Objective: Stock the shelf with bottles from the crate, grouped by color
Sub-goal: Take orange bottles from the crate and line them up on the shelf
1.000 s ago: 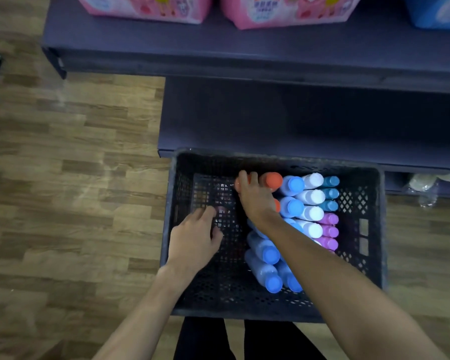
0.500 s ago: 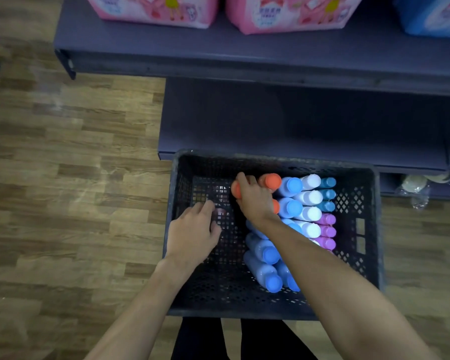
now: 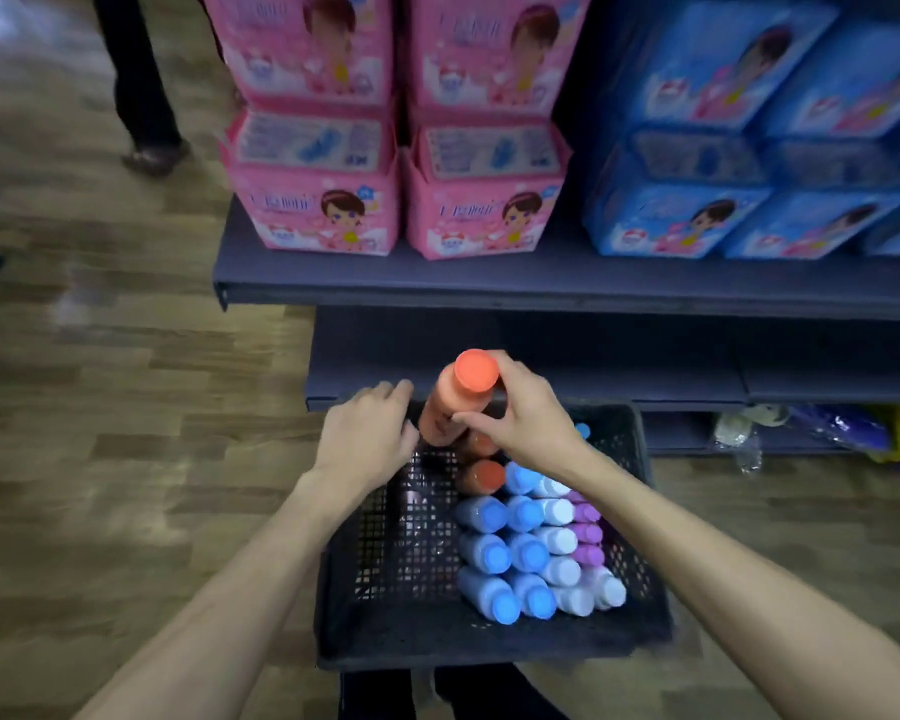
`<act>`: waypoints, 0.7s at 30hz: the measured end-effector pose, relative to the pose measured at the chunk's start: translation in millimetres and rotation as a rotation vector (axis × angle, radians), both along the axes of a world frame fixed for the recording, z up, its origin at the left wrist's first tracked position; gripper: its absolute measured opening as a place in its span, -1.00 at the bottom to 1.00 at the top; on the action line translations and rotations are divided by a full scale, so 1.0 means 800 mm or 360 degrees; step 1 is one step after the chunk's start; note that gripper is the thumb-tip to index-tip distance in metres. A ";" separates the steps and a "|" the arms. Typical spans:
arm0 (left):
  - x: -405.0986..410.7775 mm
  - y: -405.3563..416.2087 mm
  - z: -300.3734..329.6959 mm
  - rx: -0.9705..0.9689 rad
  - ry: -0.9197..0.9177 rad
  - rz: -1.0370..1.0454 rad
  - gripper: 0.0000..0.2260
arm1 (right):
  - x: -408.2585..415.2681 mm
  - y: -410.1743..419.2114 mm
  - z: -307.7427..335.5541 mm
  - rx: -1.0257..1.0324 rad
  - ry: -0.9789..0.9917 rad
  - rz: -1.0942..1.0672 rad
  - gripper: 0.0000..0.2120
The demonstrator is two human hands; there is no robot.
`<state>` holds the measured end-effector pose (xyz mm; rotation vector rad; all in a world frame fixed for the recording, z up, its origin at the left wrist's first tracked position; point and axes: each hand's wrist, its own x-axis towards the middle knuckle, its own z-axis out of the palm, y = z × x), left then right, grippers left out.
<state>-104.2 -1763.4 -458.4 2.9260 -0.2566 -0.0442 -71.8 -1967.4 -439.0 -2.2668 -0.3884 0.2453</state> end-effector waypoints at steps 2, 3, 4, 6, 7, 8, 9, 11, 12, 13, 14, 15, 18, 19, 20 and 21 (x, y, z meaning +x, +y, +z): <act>0.012 -0.002 0.037 -0.0017 -0.0103 -0.0048 -0.74 | 0.000 -0.001 0.044 0.0049 -0.0155 0.0042 -0.46; 0.018 -0.002 0.055 -0.0018 -0.0163 -0.0071 -0.75 | 0.001 0.000 0.066 0.0054 -0.0253 0.0059 -0.48; 0.023 -0.002 0.072 -0.0016 -0.0225 -0.0098 -0.76 | 0.002 0.000 0.087 0.0045 -0.0359 0.0084 -0.50; 0.031 -0.002 0.105 -0.0006 -0.0300 -0.0153 -0.79 | 0.001 0.000 0.126 0.0005 -0.0544 0.0137 -0.53; 0.033 0.000 0.127 0.0015 -0.0343 -0.0177 -0.80 | -0.001 0.000 0.150 -0.0011 -0.0639 0.0154 -0.55; 0.036 0.000 0.145 0.0030 -0.0387 -0.0198 -0.80 | -0.002 0.000 0.168 -0.0028 -0.0681 0.0172 -0.55; 0.040 0.001 0.156 0.0037 -0.0428 -0.0216 -0.80 | -0.001 -0.002 0.179 -0.0039 -0.0690 0.0190 -0.55; 0.044 0.003 0.190 0.0061 -0.0561 -0.0268 -0.77 | -0.003 -0.004 0.210 -0.0068 -0.0759 0.0200 -0.55; 0.045 0.004 0.207 0.0074 -0.0613 -0.0289 -0.75 | -0.003 -0.006 0.225 -0.0087 -0.0783 0.0194 -0.56; 0.047 0.005 0.225 0.0088 -0.0671 -0.0317 -0.74 | -0.002 -0.007 0.241 -0.0101 -0.0819 0.0191 -0.58; 0.048 0.005 0.243 0.0106 -0.0736 -0.0340 -0.74 | -0.001 -0.008 0.257 -0.0108 -0.0874 0.0185 -0.60; 0.050 0.006 0.260 0.0118 -0.0801 -0.0358 -0.75 | 0.000 -0.007 0.274 -0.0111 -0.0930 0.0177 -0.61; 0.051 0.006 0.308 0.0116 -0.0937 -0.0387 -0.76 | 0.003 -0.006 0.323 -0.0146 -0.1050 0.0172 -0.61; 0.051 0.007 0.322 0.0132 -0.0996 -0.0389 -0.77 | 0.003 -0.005 0.339 -0.0143 -0.1093 0.0175 -0.63; 0.050 0.008 0.336 0.0149 -0.1055 -0.0388 -0.77 | 0.004 -0.004 0.355 -0.0129 -0.1125 0.0179 -0.65; 0.049 0.010 0.349 0.0161 -0.1107 -0.0388 -0.78 | 0.003 -0.003 0.370 -0.0112 -0.1154 0.0186 -0.67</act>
